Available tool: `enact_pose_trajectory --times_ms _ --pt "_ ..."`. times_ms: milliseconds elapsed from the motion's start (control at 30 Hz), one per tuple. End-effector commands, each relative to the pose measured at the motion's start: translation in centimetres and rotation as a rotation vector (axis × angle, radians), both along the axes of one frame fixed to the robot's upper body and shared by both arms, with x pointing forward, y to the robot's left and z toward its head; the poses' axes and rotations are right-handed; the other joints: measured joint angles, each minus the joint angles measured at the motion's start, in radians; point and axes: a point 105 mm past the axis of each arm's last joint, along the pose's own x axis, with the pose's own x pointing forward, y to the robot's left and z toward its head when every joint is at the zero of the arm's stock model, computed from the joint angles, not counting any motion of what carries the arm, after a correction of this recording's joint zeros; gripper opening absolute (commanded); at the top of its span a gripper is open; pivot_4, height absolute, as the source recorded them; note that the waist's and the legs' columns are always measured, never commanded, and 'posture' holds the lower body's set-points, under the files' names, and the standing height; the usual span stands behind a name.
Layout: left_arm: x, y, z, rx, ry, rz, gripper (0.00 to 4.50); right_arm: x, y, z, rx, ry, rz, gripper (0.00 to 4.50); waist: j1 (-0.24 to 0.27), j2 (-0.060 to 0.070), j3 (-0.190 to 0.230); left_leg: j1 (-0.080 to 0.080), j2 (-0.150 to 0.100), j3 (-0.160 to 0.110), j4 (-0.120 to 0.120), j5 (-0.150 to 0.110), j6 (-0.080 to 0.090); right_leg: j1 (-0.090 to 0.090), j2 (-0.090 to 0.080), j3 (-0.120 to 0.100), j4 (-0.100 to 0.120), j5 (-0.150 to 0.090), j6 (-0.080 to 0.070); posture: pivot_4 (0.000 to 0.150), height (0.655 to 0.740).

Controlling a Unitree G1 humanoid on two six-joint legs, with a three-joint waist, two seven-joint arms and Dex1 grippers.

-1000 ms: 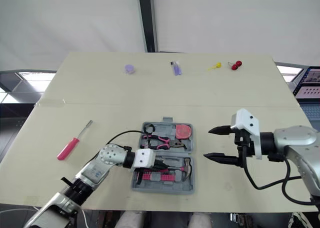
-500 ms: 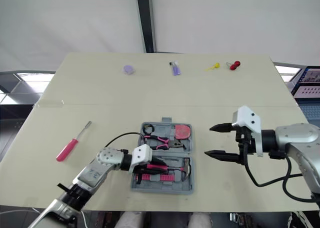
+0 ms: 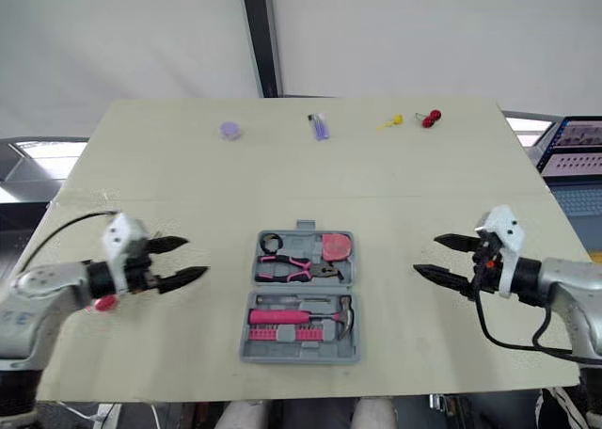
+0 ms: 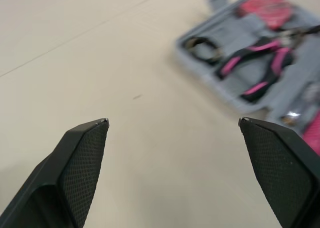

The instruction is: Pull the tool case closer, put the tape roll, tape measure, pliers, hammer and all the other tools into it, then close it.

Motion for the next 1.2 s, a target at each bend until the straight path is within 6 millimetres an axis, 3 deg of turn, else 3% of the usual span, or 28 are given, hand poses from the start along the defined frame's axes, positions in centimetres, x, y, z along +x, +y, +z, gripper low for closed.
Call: enact_pose_trajectory --times_ms 33,133,267,567,767,867,1067,1200 --pt "-0.6 5.5 2.2 0.005 -0.140 0.244 4.46 0.4 -2.7 0.3 -0.004 -0.066 -0.131 4.50 0.004 0.000 0.001 0.000 0.000 0.000 0.000 0.000 0.000 0.000 0.000 0.000 0.000 0.000 0.000 0.150 0.7400" --pt "-2.2 9.7 1.9 0.023 -0.160 0.421 4.46 0.6 -4.0 -0.8 0.015 -0.068 -0.213 4.50 0.001 0.000 0.001 0.000 0.000 0.000 0.000 0.000 0.000 0.000 0.000 0.000 0.000 0.000 0.000 0.150 0.7400" --pt "-4.2 12.2 0.6 0.057 -0.121 0.492 4.46 0.6 -5.4 -2.0 0.023 -0.072 -0.286 4.50 -0.002 0.001 0.002 0.002 0.000 0.003 -0.003 0.000 0.000 -0.001 0.000 0.001 0.000 0.000 0.000 0.150 0.7400" --pt "-5.0 12.3 -0.6 0.067 -0.084 0.477 4.46 0.6 -6.1 -2.0 0.006 -0.081 -0.291 4.50 -0.005 0.001 0.002 0.002 0.000 0.004 -0.005 0.000 -0.001 -0.003 0.000 0.002 0.000 0.000 0.000 0.150 0.7400" --pt "-4.5 11.7 -1.1 0.049 -0.082 0.452 4.46 0.5 -5.1 -1.3 0.003 -0.091 -0.233 4.50 -0.013 0.002 0.002 0.002 0.001 0.005 -0.006 0.000 -0.001 -0.004 0.000 0.002 0.001 0.000 0.000 0.150 0.7400" --pt "-3.9 10.3 -1.7 0.019 -0.075 0.406 4.46 0.9 -2.6 0.0 0.003 -0.114 -0.118 4.50 -0.022 0.002 0.002 0.002 0.001 0.005 -0.007 0.001 -0.001 -0.005 0.000 0.002 0.001 0.000 0.000 0.150 0.7400" --pt "-1.9 7.0 -3.2 -0.019 -0.047 0.313 4.46 1.3 5.9 2.9 0.027 -0.157 0.197 4.50 -0.025 0.003 0.003 0.001 0.002 0.007 -0.007 0.001 -0.002 -0.010 0.000 0.002 0.005 0.000 0.000 0.150 0.7400" --pt "-1.2 6.4 -5.0 0.006 0.006 0.314 4.46 0.7 10.5 4.7 0.031 -0.183 0.365 4.50 -0.024 0.002 0.003 0.001 0.002 0.007 -0.008 0.001 -0.002 -0.010 0.000 0.001 0.004 0.000 0.000 0.150 0.7400"
